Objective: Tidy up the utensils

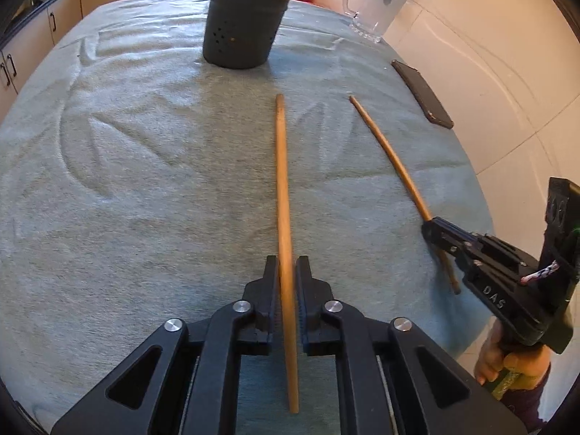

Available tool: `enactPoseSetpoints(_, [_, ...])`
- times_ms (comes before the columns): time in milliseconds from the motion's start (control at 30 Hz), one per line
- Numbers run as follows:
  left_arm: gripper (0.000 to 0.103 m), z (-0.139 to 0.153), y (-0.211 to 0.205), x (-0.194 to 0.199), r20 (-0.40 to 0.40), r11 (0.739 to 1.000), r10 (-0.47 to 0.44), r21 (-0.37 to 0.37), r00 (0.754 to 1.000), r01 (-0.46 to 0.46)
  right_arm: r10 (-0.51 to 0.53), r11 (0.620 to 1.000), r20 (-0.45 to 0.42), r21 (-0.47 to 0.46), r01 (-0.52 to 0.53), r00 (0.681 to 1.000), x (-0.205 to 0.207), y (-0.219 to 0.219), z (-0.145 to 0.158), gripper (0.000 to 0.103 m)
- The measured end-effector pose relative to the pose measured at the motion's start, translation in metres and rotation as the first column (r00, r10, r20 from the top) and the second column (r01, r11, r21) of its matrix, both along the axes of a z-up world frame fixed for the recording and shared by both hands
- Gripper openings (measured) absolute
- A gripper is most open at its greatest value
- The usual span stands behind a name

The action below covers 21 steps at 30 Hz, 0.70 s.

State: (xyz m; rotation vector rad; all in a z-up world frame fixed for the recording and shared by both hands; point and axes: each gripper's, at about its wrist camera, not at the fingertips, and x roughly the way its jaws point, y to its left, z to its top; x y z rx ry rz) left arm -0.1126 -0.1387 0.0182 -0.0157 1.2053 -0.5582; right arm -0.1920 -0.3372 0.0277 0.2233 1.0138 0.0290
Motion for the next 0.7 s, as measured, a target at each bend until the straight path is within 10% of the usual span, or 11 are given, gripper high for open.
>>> enactPoseSetpoints(533, [0.028, 0.001, -0.007, 0.003, -0.009, 0.998, -0.055, 0.019, 0.998, 0.055, 0.015, 0.998, -0.018, 0.063, -0.014, 1.0, 0.004, -0.003, 0.0, 0.022])
enactPoseSetpoints(700, [0.034, -0.004, -0.01, -0.006, -0.18, 0.984, -0.15, -0.126, 0.972, 0.128, 0.016, 0.997, -0.011, 0.071, -0.015, 1.0, 0.005, -0.002, 0.0, 0.026])
